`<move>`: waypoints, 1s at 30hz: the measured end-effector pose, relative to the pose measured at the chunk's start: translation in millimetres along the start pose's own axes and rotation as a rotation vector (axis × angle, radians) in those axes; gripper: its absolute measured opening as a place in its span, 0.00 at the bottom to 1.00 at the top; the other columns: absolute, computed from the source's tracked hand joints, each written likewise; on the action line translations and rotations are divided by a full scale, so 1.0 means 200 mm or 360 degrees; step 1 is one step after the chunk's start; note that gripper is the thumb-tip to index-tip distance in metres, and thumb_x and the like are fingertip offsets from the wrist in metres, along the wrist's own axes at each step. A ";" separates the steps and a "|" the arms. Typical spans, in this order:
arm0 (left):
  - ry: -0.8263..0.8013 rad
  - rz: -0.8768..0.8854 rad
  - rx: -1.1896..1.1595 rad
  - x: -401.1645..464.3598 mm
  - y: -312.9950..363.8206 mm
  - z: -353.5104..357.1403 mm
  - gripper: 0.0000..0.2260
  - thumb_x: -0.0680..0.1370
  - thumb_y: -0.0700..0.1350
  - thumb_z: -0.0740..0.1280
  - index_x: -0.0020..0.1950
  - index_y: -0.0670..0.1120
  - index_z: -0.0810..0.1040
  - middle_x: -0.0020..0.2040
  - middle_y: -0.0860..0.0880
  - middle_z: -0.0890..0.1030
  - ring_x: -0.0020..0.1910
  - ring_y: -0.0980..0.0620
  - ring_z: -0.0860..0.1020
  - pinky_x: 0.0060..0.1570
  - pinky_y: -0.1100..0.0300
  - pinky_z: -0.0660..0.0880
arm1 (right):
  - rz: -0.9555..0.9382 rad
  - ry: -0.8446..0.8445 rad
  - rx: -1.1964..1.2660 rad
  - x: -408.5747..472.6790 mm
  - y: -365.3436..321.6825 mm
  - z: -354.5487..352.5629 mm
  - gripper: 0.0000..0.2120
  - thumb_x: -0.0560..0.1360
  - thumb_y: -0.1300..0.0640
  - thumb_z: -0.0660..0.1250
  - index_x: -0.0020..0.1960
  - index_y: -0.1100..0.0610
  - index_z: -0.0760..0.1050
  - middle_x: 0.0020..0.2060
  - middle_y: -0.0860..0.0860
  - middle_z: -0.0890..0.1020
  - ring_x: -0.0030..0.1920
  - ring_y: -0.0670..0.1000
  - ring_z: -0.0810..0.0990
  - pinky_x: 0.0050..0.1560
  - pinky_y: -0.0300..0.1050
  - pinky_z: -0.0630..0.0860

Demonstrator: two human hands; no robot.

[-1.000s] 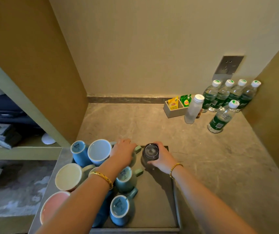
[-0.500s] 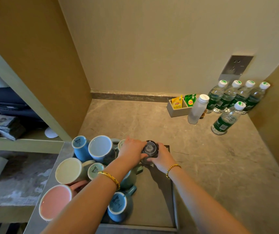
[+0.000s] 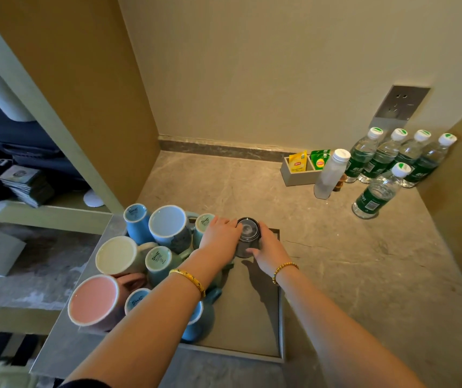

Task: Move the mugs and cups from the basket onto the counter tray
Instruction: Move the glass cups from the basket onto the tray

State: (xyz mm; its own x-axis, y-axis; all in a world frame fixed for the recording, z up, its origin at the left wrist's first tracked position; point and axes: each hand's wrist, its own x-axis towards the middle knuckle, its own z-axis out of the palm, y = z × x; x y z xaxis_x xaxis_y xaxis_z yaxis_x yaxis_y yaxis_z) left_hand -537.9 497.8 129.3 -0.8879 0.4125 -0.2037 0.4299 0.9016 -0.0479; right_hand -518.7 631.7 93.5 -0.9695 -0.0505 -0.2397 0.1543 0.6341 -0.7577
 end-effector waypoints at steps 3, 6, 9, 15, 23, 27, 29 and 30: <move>-0.0048 -0.0017 -0.0059 -0.02 0.01 0.01 0.24 0.76 0.40 0.63 0.72 0.44 0.61 0.68 0.46 0.68 0.67 0.44 0.66 0.69 0.49 0.58 | -0.0038 -0.0044 0.0053 0.00 -0.02 -0.02 0.28 0.69 0.62 0.72 0.65 0.52 0.65 0.60 0.51 0.75 0.61 0.50 0.73 0.57 0.38 0.67; -0.0146 -0.0074 -0.0215 -0.03 0.02 0.02 0.30 0.76 0.40 0.62 0.75 0.46 0.54 0.74 0.47 0.60 0.71 0.45 0.62 0.70 0.40 0.51 | -0.0028 -0.0077 0.0074 0.02 -0.03 -0.03 0.28 0.66 0.61 0.76 0.62 0.54 0.67 0.56 0.51 0.75 0.54 0.48 0.74 0.53 0.39 0.68; -0.0226 -0.0059 -0.0323 -0.03 0.00 0.02 0.33 0.75 0.41 0.62 0.76 0.49 0.49 0.77 0.49 0.55 0.73 0.48 0.59 0.69 0.34 0.43 | -0.0025 -0.0101 0.0033 0.05 -0.03 -0.04 0.27 0.66 0.60 0.75 0.61 0.55 0.67 0.56 0.53 0.76 0.55 0.52 0.75 0.53 0.43 0.71; -0.0218 -0.0011 -0.0397 -0.04 -0.01 0.03 0.37 0.74 0.40 0.63 0.77 0.51 0.46 0.76 0.50 0.58 0.72 0.49 0.62 0.67 0.32 0.38 | -0.0065 -0.0075 -0.0039 0.05 0.00 -0.05 0.27 0.67 0.58 0.74 0.62 0.54 0.66 0.57 0.52 0.76 0.56 0.53 0.76 0.55 0.45 0.73; -0.0212 0.0045 -0.0147 -0.05 0.01 0.05 0.37 0.75 0.40 0.63 0.77 0.47 0.42 0.78 0.48 0.45 0.76 0.49 0.50 0.68 0.34 0.38 | -0.0071 0.0081 -0.0060 0.00 0.00 -0.03 0.27 0.68 0.57 0.74 0.63 0.53 0.66 0.58 0.52 0.75 0.58 0.53 0.75 0.55 0.43 0.72; -0.0207 0.0026 -0.0057 -0.06 0.03 0.03 0.34 0.77 0.42 0.61 0.77 0.47 0.44 0.78 0.46 0.44 0.76 0.45 0.46 0.69 0.36 0.39 | 0.0019 -0.0028 -0.0113 0.01 -0.04 -0.05 0.30 0.67 0.60 0.75 0.65 0.57 0.65 0.61 0.55 0.73 0.60 0.54 0.73 0.59 0.45 0.71; -0.0083 0.0016 -0.0081 -0.09 0.02 0.00 0.31 0.78 0.43 0.60 0.77 0.48 0.49 0.78 0.45 0.47 0.76 0.43 0.47 0.71 0.38 0.41 | 0.0037 -0.0095 -0.0341 0.01 -0.07 -0.07 0.33 0.70 0.64 0.71 0.70 0.59 0.60 0.67 0.57 0.66 0.66 0.56 0.67 0.65 0.47 0.66; 0.0055 -0.0028 -0.0156 -0.10 0.01 -0.02 0.28 0.78 0.43 0.60 0.76 0.48 0.53 0.77 0.44 0.51 0.75 0.43 0.51 0.72 0.40 0.45 | 0.0003 -0.0076 -0.0451 0.00 -0.09 -0.08 0.32 0.72 0.66 0.66 0.72 0.60 0.57 0.69 0.57 0.63 0.69 0.57 0.63 0.69 0.49 0.63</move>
State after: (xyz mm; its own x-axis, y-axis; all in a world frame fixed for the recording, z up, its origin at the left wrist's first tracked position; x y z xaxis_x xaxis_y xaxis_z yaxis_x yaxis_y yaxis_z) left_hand -519.7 491.2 138.0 -0.9011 0.3989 -0.1700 0.3972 0.9166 0.0453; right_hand -525.4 633.7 116.9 -0.9582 -0.0812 -0.2745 0.0903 0.8241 -0.5592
